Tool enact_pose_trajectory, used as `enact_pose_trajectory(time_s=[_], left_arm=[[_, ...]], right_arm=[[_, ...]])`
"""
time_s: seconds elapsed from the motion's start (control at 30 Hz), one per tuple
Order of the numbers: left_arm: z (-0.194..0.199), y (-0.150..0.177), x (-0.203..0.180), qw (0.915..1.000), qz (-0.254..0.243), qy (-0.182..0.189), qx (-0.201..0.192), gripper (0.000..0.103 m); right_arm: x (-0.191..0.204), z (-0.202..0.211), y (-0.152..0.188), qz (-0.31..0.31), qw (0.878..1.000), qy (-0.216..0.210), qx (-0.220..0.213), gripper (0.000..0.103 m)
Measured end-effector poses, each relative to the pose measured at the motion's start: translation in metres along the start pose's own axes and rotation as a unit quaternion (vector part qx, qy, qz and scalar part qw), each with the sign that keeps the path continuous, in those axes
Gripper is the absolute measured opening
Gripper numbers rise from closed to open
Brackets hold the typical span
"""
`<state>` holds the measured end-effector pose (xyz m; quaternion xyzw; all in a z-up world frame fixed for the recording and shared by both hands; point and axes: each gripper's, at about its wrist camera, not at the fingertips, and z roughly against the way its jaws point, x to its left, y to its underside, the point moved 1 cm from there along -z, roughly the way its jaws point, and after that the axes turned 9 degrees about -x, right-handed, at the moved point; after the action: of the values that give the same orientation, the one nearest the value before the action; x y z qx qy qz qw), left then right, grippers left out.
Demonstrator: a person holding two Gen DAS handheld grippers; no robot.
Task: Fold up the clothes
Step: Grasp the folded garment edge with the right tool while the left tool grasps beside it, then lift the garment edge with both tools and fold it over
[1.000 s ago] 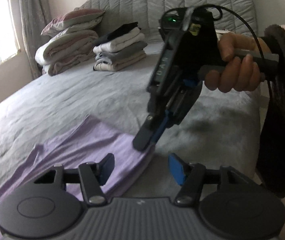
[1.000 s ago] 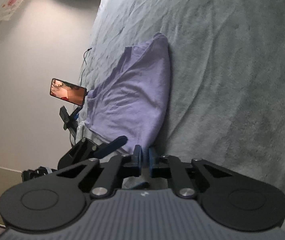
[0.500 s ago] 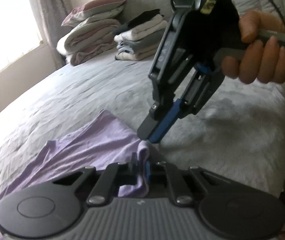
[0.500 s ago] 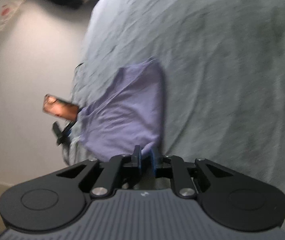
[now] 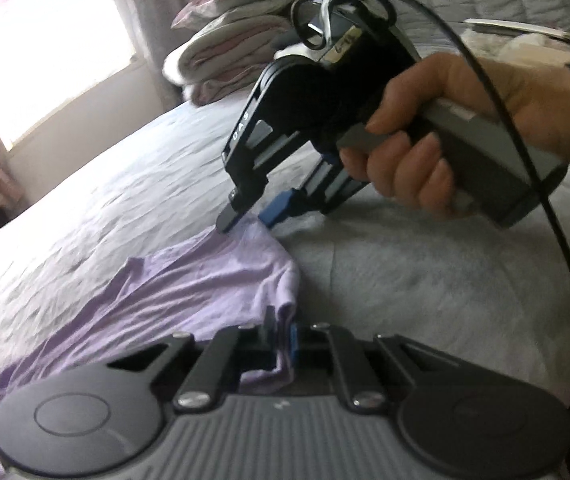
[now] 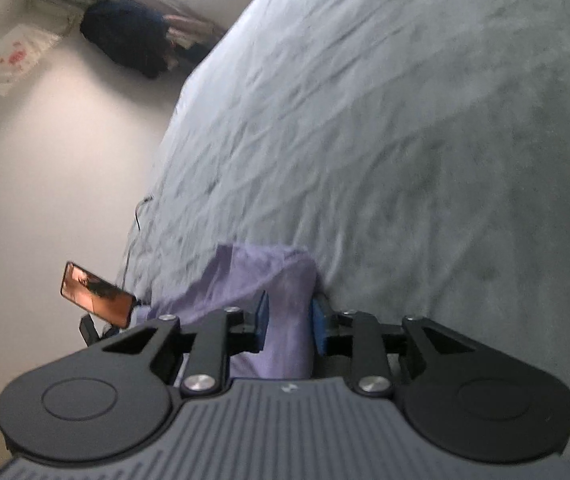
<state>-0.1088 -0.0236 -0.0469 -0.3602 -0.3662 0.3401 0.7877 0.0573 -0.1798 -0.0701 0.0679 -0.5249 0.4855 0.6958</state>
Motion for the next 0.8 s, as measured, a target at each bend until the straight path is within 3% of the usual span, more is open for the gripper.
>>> enact_pose_trajectory(time_s=[0.03,0.3,0.57,0.8], left_arm=[[0.000,-0.002,-0.002,0.9999,0.013,-0.007,0.004,0.004],[0.008,-0.014,-0.019,0.9927,0.108,-0.054,-0.001,0.003],[0.016,-0.032,-0.061,0.9910,0.129,-0.025,-0.024,0.003],[0.019,-0.043,-0.080,0.9817,0.184,0.007,-0.050,0.003]], right_arm=[[-0.002,-0.001,-0.001,0.002,1.000,0.005,-0.006,0.009],[-0.012,0.015,-0.007,-0.013,0.999,0.002,-0.036,0.007],[-0.041,0.061,-0.017,-0.041,0.997,0.023,-0.069,0.007],[-0.047,0.090,-0.017,-0.058,0.993,0.053,-0.091,0.007]])
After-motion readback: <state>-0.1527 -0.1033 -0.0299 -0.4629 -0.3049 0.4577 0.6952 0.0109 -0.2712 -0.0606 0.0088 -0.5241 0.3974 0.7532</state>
